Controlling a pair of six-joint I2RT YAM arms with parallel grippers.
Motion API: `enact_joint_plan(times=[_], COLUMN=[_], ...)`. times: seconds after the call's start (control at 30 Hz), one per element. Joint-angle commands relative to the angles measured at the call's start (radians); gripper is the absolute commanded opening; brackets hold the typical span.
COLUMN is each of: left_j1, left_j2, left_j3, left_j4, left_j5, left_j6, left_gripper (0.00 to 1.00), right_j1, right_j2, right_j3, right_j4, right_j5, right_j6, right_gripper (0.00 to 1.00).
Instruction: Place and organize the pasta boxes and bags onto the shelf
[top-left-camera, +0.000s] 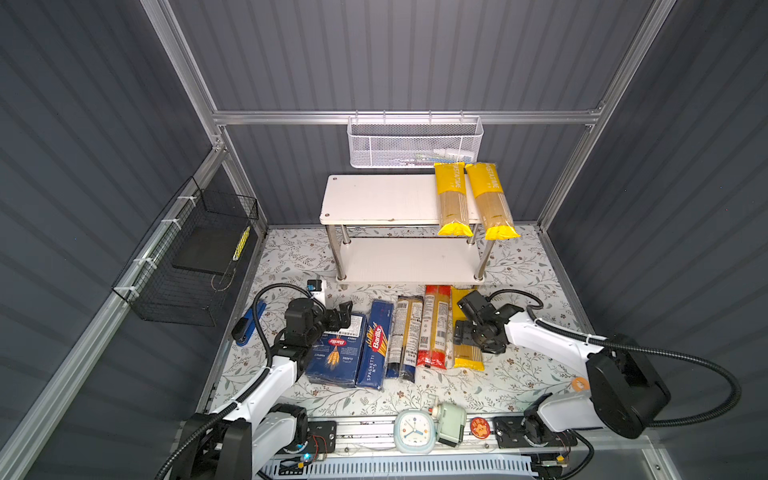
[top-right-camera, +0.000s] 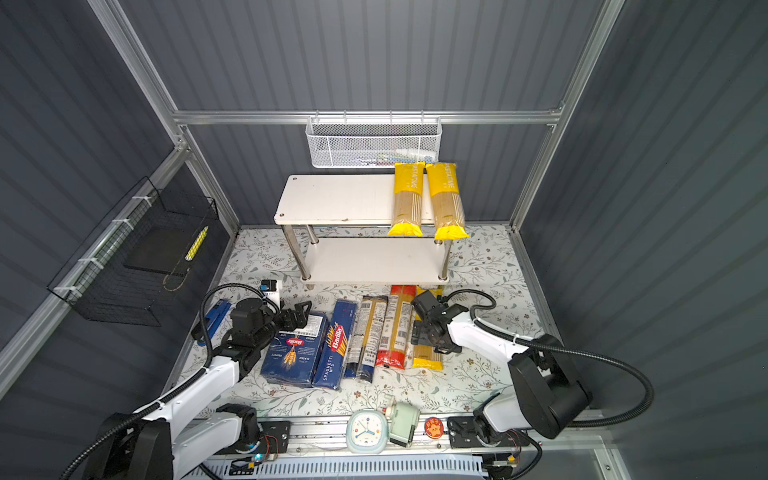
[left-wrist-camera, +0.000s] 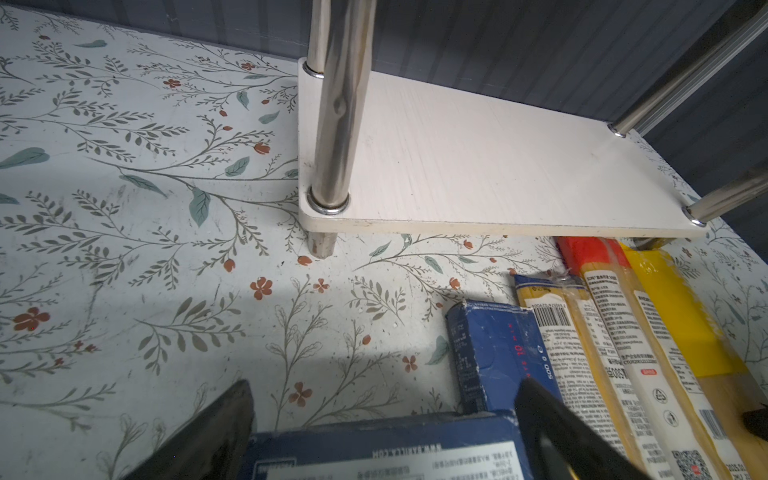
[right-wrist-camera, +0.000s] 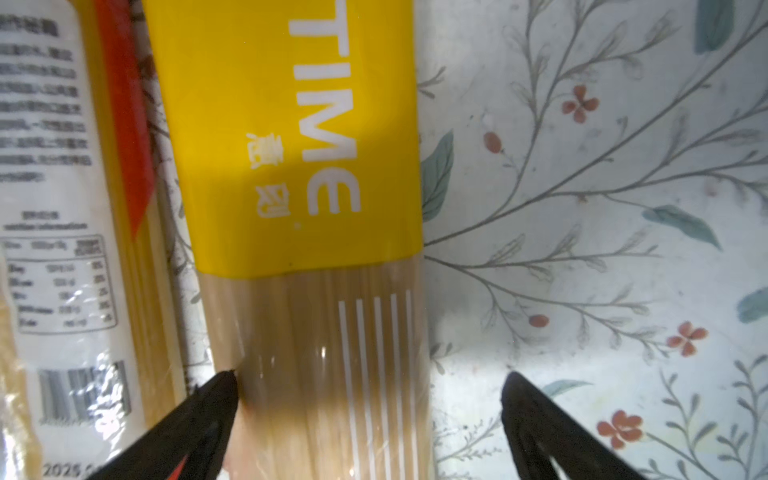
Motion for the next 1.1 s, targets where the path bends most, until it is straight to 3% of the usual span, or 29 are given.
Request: enact_joint_plan(times=[0.0, 0.17, 0.73, 1.07], left_j1=[-0.004, -0.004, -0.004, -0.004], left_j2=[0.002, 0.0, -0.012, -0.012], left_j3=[0.011, 0.013, 0.014, 0.013], left_j4=[0.009, 0.006, -0.003, -0.004], left_j5=[0.016, 0.016, 0.016, 0.01], left_j6=[-0.004, -0.005, -0.006, -0.003], left_gripper=[0.99, 0.99, 0.99, 0.99], right_j1=[-0.004, -0.003, -0.003, -0.005], right_j2=[-0.062, -0.1, 0.092, 0.124], right_j3=[-0.014, 0.006, 0.092, 0.088], right_j4=[0.002, -0.007, -0.007, 0.043], right_j5=[-0.059, -0.048, 0.002, 0.002], right_j6=[-0.059, -0.085, -0.092, -0.103], right_gripper=[0.99, 0.99, 0.99, 0.99])
